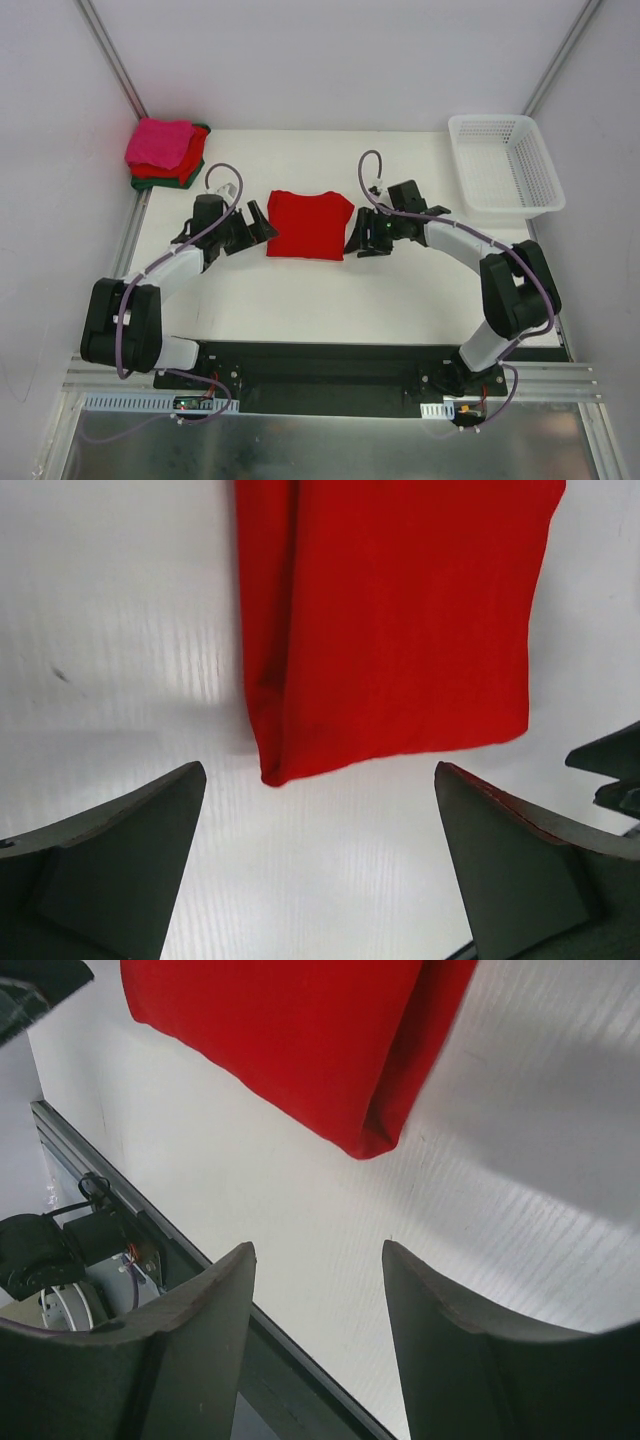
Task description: Fold and stack the t-shirts
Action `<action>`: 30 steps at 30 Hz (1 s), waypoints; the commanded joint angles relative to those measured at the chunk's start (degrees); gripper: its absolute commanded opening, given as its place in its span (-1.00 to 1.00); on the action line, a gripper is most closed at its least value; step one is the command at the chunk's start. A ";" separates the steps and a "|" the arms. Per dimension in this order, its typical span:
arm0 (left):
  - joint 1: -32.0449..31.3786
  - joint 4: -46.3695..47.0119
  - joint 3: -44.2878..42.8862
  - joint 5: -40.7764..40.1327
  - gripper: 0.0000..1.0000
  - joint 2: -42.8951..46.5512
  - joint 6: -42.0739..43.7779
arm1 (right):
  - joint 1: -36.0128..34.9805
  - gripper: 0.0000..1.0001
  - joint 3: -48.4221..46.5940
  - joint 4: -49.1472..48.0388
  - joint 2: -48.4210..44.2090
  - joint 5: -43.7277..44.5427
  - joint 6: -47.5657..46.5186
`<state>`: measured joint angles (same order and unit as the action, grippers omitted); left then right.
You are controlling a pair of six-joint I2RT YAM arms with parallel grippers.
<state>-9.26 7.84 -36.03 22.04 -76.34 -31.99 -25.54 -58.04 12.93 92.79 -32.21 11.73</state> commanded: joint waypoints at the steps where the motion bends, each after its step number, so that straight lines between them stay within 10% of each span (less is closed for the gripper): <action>1: 0.91 -0.19 -6.94 -5.78 0.99 -4.95 5.61 | -0.83 0.14 -5.67 -0.18 3.70 -0.05 -0.83; 30: 4.69 2.89 -23.73 9.15 0.99 -30.45 5.63 | -1.09 0.15 -20.27 3.42 14.34 0.92 0.32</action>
<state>-4.51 10.00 -57.19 26.96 -104.01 -24.97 -26.35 -74.91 14.74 106.91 -31.99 11.97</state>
